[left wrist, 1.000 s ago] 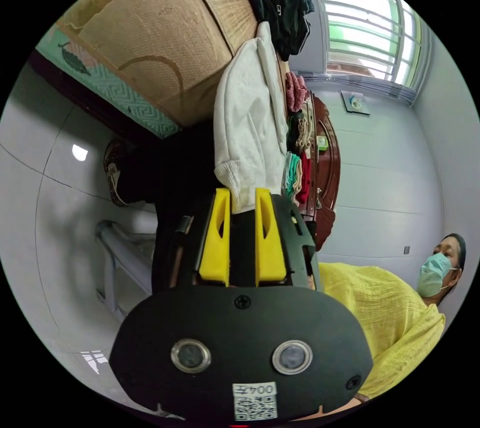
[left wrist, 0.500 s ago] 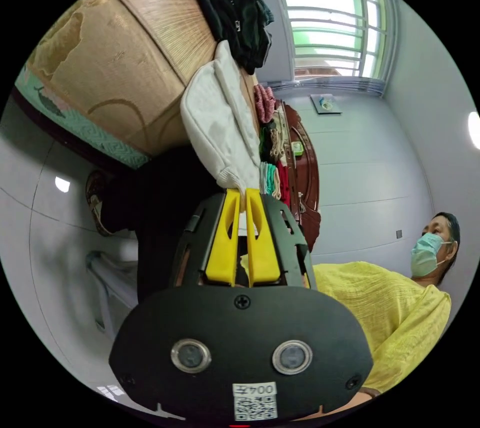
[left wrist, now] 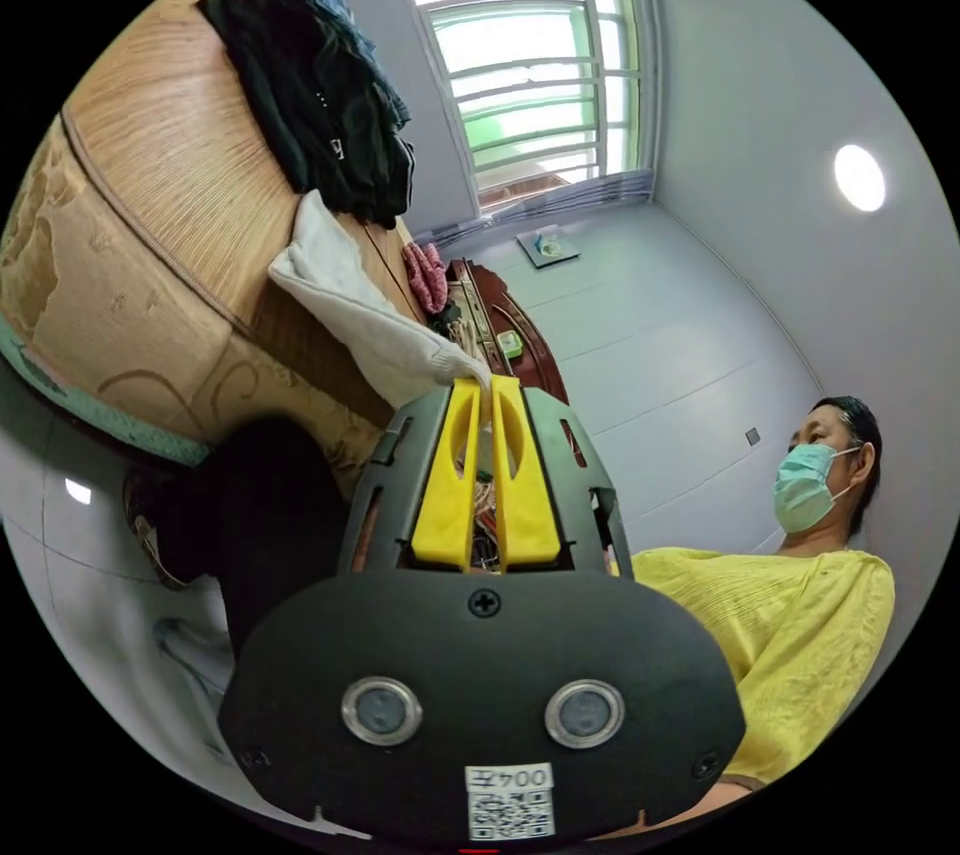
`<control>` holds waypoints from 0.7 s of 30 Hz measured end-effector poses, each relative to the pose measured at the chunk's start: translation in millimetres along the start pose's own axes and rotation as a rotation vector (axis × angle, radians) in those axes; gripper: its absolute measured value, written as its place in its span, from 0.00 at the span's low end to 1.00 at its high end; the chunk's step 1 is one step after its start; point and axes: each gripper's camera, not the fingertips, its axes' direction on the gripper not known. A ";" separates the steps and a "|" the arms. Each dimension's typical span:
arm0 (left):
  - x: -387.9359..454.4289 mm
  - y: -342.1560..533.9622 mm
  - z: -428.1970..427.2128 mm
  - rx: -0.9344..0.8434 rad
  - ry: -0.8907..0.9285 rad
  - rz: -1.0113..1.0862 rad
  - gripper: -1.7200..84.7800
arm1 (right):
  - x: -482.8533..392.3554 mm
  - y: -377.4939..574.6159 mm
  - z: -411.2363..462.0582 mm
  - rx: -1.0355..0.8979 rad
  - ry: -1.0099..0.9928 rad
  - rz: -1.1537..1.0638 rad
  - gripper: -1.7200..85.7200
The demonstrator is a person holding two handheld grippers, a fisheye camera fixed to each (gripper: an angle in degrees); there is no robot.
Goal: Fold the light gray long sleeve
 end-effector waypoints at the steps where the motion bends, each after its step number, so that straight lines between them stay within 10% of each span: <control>1: 2.6 2.3 -2.4 -0.008 0.004 -0.005 0.05 | -3.7 2.8 -5.9 0.004 -0.003 0.000 0.01; 21: 4.6 -75.5 39.2 0.012 0.002 -0.006 0.05 | 21.6 -60.5 11.5 0.156 -0.132 0.146 0.01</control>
